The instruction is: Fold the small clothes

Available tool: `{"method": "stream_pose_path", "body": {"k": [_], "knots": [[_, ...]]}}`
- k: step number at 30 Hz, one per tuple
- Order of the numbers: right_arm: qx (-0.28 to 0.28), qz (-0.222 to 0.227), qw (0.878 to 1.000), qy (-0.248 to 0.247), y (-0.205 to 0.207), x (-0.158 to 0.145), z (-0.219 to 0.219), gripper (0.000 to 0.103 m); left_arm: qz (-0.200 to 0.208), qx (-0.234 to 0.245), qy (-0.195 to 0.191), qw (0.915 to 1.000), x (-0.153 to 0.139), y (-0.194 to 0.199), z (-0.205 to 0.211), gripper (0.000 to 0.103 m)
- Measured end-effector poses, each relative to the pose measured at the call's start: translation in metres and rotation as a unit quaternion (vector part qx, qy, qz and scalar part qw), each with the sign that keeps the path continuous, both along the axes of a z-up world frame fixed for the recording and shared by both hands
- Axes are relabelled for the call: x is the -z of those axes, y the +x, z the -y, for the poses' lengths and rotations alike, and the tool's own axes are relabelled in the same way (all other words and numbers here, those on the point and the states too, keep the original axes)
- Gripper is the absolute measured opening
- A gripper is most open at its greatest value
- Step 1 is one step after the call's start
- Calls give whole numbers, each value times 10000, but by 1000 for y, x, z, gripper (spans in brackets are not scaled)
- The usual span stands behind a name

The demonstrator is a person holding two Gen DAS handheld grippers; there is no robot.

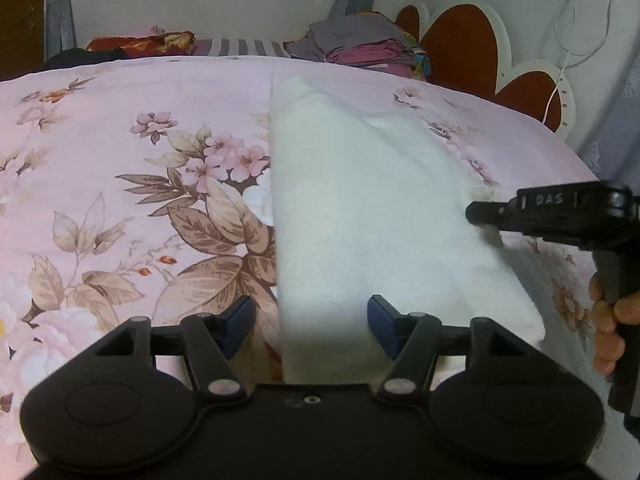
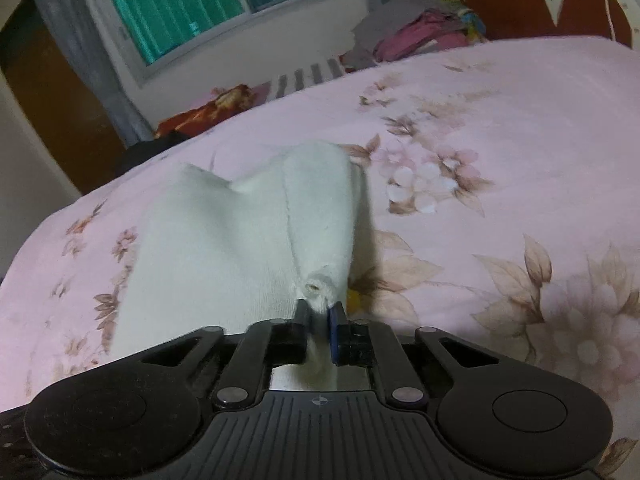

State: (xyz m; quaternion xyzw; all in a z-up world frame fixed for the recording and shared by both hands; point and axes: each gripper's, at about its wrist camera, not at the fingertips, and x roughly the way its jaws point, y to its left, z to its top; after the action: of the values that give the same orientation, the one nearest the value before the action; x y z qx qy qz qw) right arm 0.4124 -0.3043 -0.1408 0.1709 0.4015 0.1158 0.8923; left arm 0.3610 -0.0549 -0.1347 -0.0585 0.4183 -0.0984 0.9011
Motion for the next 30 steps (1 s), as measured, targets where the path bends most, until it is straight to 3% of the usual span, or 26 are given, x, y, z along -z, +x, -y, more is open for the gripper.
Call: {"method": "stream_pose_path", "body": {"k": [2, 3, 4, 6, 15, 19, 24, 30], "knots": [[-16, 34, 10000, 37, 0, -8, 3, 13, 40, -22, -70, 10000, -7, 1, -3, 61], [12, 74, 9999, 68, -1, -13, 6, 20, 66, -32, -123, 9999, -10, 3, -5, 61], [44, 133, 9999, 65, -2, -16, 7, 35, 88, -51, -160, 9998, -13, 6, -6, 62], [115, 259, 9996, 42, -3, -24, 9, 49, 126, -114, -232, 9996, -21, 13, -9, 62], [254, 208, 9993, 181, 27, -32, 12, 49, 413, -272, -192, 9986, -42, 64, -12, 62], [366, 83, 9989, 279, 44, -26, 12, 49, 350, -301, -255, 9986, -39, 95, -11, 61], [426, -242, 9973, 542, 74, -15, 12, 49, 245, -350, -459, 9980, -24, 130, -15, 43], [480, -455, 9948, 780, 105, -4, 12, 49, 149, -448, -732, 9962, -13, 156, -23, 40]]}}
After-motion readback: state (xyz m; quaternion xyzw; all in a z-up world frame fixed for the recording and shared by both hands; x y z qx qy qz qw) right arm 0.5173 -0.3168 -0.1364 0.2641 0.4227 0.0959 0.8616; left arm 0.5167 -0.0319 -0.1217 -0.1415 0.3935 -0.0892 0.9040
